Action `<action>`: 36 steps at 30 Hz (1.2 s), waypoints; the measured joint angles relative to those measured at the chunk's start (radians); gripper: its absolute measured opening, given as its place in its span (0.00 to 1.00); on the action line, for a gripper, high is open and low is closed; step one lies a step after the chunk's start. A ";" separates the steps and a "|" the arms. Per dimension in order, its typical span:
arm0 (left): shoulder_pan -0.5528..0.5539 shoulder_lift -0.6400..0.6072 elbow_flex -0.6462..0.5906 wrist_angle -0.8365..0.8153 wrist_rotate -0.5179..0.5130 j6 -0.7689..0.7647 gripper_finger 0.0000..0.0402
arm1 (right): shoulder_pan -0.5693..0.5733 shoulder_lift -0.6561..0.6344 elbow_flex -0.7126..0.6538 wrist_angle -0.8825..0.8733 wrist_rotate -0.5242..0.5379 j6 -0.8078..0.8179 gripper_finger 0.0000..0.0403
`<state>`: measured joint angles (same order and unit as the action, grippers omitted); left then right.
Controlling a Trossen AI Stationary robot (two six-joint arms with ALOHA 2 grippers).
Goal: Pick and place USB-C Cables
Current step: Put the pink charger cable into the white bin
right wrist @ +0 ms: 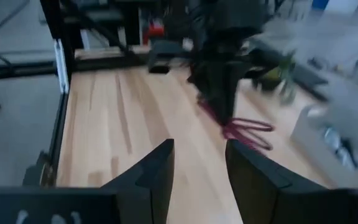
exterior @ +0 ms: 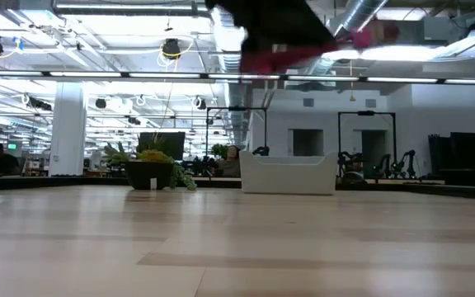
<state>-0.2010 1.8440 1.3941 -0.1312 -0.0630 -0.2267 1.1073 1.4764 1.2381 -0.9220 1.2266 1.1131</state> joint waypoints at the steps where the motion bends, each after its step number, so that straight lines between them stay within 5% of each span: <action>1: -0.013 -0.019 0.000 -0.012 -0.026 0.005 0.00 | 0.000 -0.011 0.000 0.007 0.023 -0.024 0.42; 10: -0.103 -0.227 -0.031 -0.213 -0.274 0.082 0.00 | -0.004 -0.183 0.000 0.124 0.087 -0.429 0.40; 16: -0.088 -0.446 -0.165 -0.205 -0.372 0.087 0.00 | -0.004 -0.341 0.001 0.059 0.135 -0.493 0.40; 30: -0.075 -0.826 -0.649 0.386 -0.368 0.042 0.00 | -0.133 -0.432 -0.024 -0.038 0.126 -0.485 0.40; 36: -0.073 -0.830 -0.703 0.522 -0.369 -0.001 0.00 | -0.391 -0.485 -0.062 -0.017 -0.125 -0.536 0.35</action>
<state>-0.2745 1.0145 0.6910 0.3913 -0.4318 -0.2275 0.7161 0.9915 1.1760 -0.9386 1.1017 0.5772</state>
